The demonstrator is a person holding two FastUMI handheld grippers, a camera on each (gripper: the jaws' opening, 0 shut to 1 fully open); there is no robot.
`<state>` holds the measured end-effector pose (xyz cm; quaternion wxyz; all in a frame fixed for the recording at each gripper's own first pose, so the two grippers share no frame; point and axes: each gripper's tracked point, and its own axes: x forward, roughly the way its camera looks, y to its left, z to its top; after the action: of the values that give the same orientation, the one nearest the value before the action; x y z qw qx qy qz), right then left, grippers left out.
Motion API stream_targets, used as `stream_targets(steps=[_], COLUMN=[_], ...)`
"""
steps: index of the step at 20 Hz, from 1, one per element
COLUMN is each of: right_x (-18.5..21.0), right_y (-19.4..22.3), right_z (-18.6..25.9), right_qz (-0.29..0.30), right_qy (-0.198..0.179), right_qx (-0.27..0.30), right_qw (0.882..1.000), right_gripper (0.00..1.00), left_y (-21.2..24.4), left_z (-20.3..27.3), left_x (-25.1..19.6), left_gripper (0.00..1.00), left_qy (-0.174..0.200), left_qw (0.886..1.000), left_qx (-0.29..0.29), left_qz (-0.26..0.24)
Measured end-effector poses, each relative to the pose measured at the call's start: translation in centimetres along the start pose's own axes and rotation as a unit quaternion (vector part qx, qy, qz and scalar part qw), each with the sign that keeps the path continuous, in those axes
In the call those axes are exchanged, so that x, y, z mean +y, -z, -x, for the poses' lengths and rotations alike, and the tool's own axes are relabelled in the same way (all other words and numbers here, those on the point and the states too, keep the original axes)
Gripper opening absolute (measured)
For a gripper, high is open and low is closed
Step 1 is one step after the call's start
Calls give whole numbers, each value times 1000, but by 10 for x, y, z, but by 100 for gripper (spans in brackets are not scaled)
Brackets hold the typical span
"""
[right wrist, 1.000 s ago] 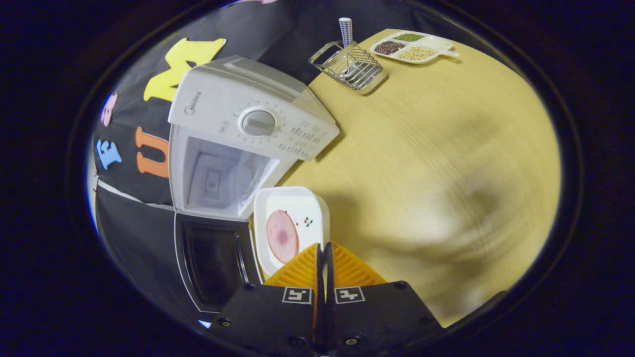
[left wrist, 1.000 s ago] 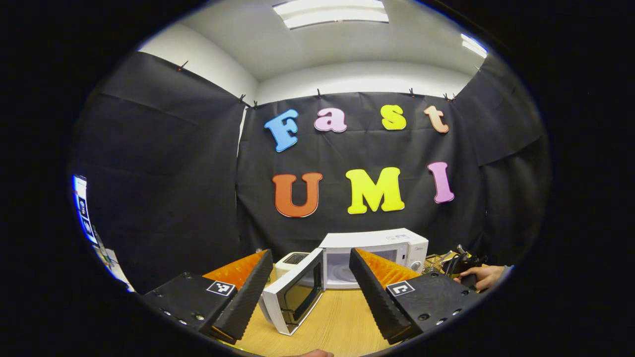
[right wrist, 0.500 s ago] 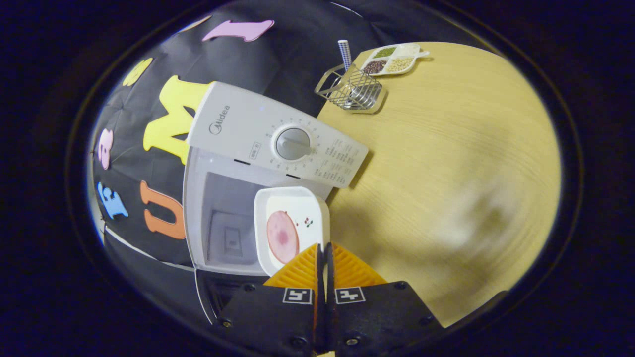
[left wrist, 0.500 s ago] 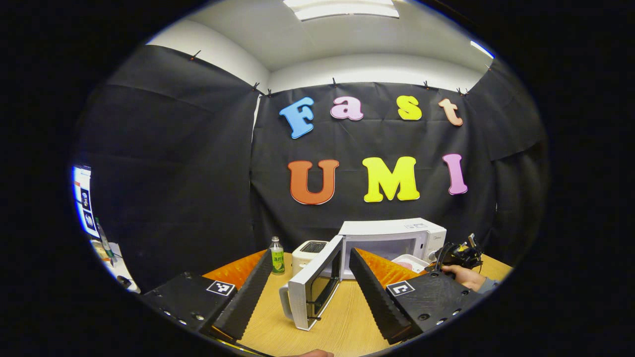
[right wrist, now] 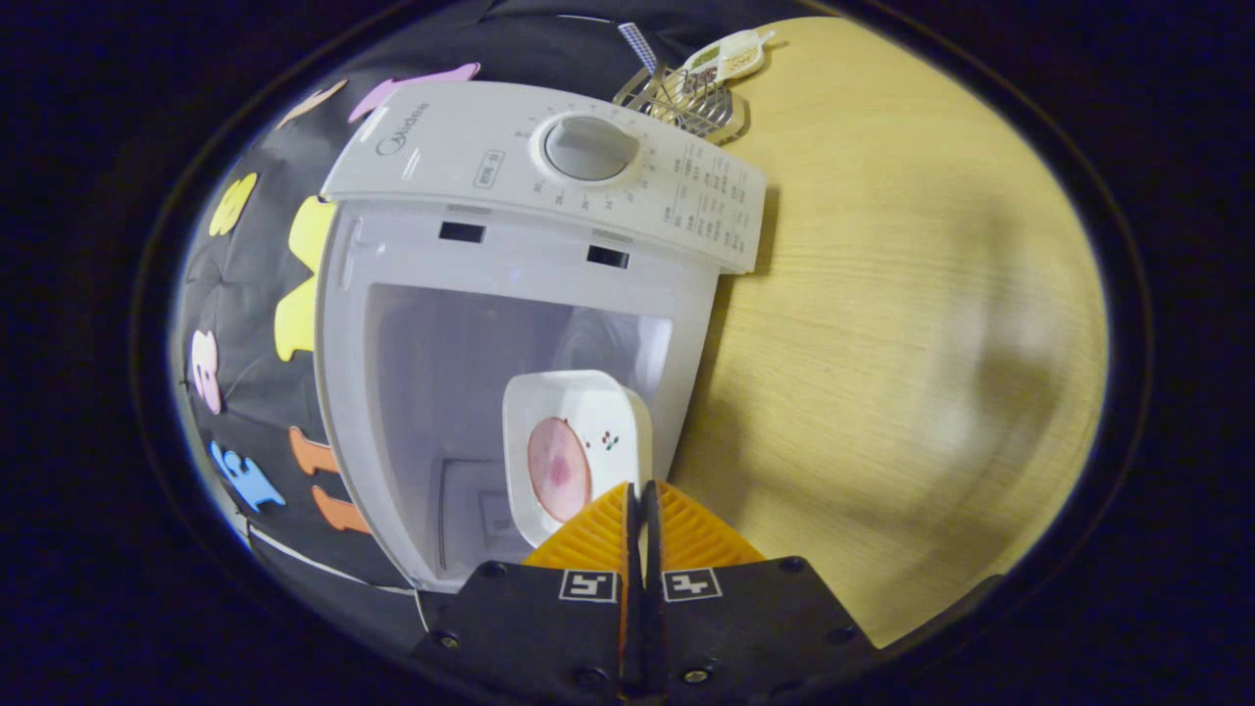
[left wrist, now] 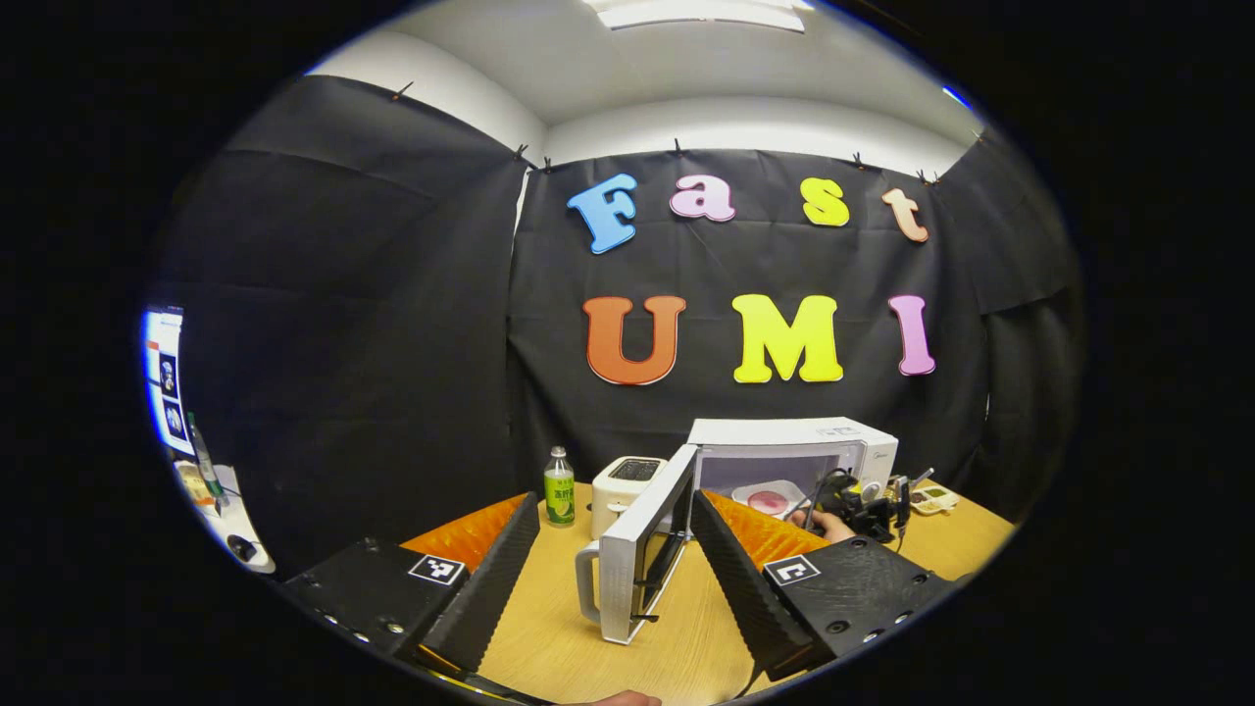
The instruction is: Open the microwave oven with the left hand, put the food in, and close the microwave oven.
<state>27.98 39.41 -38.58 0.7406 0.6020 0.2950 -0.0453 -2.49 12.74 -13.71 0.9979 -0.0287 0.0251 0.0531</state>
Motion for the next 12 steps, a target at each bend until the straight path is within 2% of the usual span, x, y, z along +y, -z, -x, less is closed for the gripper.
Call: stream_targets(steps=[3, 7, 8, 9, 12], right_x=[10, 22, 25, 28, 31], right_y=[-3, -10, -11, -13, -14], right_z=[-28, -48, -50, -52, -56], right_qz=[-4, 36, 45, 55, 77], right_qy=[-6, -16, -22, -25, -28], right_qx=[-19, -44, -52, -58, -72], right_qw=[1000, 998, 997, 996, 994], right_gripper=[4, 5, 6, 6, 7], left_y=[6, 29, 30, 30, 35], left_z=[-7, -13, -13, -14, -15], left_x=[9, 11, 13, 15, 19], left_gripper=[95, 93, 82, 93, 93], left_qy=[-1, 10, 12, 11, 9], left_qw=[1000, 999, 999, 999, 999], left_qx=[3, 37, 40, 37, 38], left_qz=[13, 30, 33, 34, 35])
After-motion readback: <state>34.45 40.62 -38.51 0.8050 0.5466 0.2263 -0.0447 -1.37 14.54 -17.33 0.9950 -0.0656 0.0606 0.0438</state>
